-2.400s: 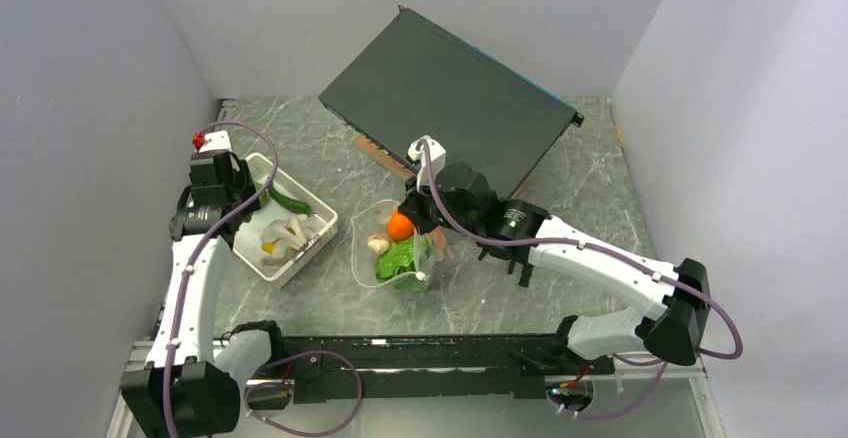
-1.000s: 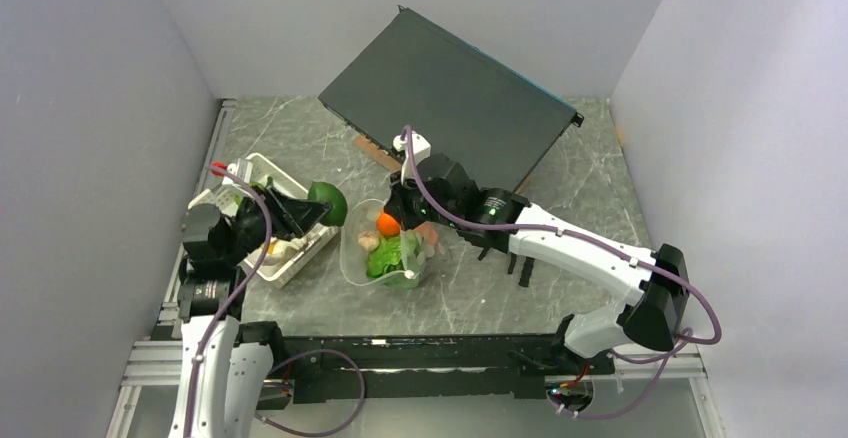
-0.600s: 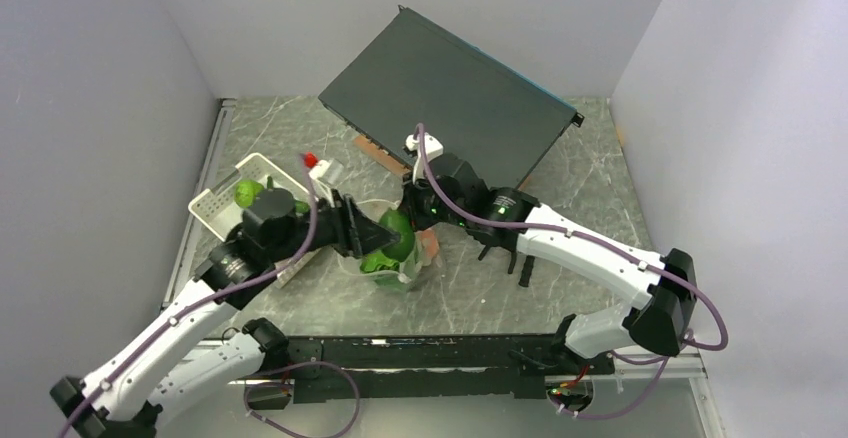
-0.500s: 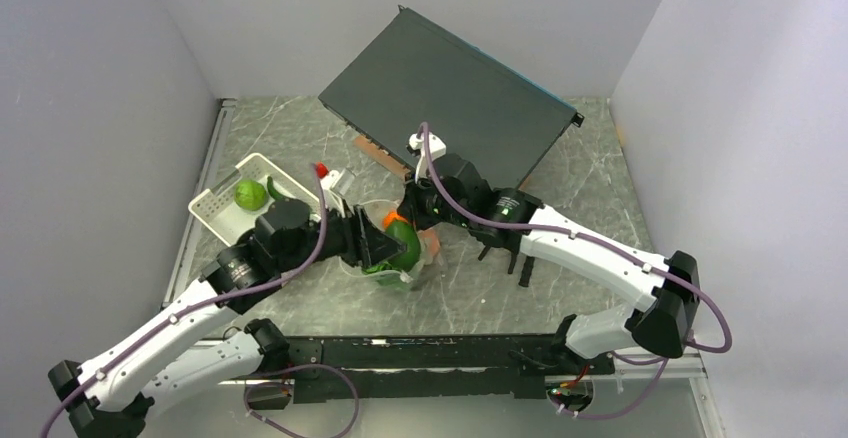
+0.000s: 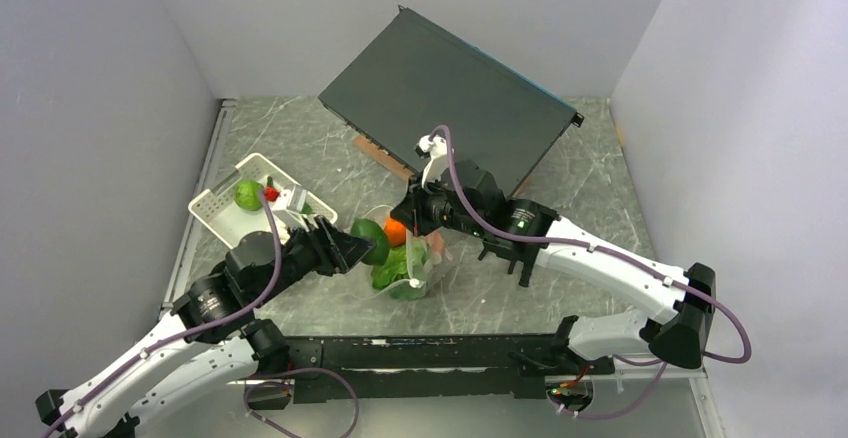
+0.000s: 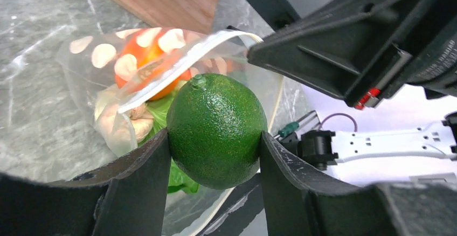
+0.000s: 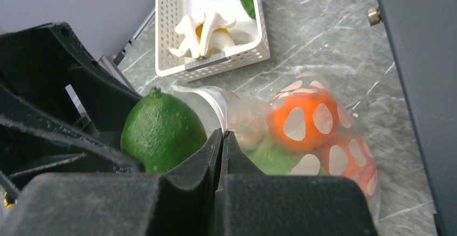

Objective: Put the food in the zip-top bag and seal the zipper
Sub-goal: Place the fake fruit in the zipper food storage bag.

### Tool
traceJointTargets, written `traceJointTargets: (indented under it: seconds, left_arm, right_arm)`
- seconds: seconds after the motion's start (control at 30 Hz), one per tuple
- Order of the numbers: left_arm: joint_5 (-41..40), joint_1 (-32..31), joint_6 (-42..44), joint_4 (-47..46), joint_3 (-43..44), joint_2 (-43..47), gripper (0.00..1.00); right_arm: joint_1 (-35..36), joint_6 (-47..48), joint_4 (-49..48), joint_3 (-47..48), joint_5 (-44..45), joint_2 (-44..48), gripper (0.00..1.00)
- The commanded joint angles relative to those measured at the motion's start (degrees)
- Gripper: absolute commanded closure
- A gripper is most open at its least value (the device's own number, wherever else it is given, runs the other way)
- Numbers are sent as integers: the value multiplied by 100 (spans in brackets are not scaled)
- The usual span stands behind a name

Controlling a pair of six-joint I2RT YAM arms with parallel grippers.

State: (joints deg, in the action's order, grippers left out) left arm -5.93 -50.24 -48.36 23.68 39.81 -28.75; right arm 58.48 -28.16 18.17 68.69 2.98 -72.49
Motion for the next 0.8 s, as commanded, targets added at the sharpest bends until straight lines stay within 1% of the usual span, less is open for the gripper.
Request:
traceJointTargets:
  seconds: [0.0, 0.17, 0.27, 0.33, 0.43, 0.57, 0.7, 0.77]
  left_arm:
    - [-415, -21, -244, 280, 119, -87, 100]
    - [-155, -21, -227, 337, 217, -583, 100]
    - [-220, -21, -340, 579, 252, -855, 100]
    - [-285, -21, -394, 546, 202, -917, 100]
    - [-402, -21, -505, 302, 62, -897, 100]
    - [-359, -21, -636, -186, -139, -991, 100]
    - [-128, -21, -772, -737, -381, -1119, 98]
    - [-65, -21, -833, -845, -456, -1185, 97]
  right_arm:
    - [6, -194, -623, -130, -257, 249, 100]
    - [21, -355, -790, -208, -604, 157, 100]
    - [47, -443, -902, -253, -676, 143, 100]
    - [70, -497, -984, -285, -737, 137, 100]
    - [100, -547, -1014, -241, -813, 92, 100]
    - [136, -540, -948, -112, -821, -2, 100]
    - [164, -570, -963, -97, -808, -37, 100]
    - [181, -612, -1009, -107, -821, -55, 100]
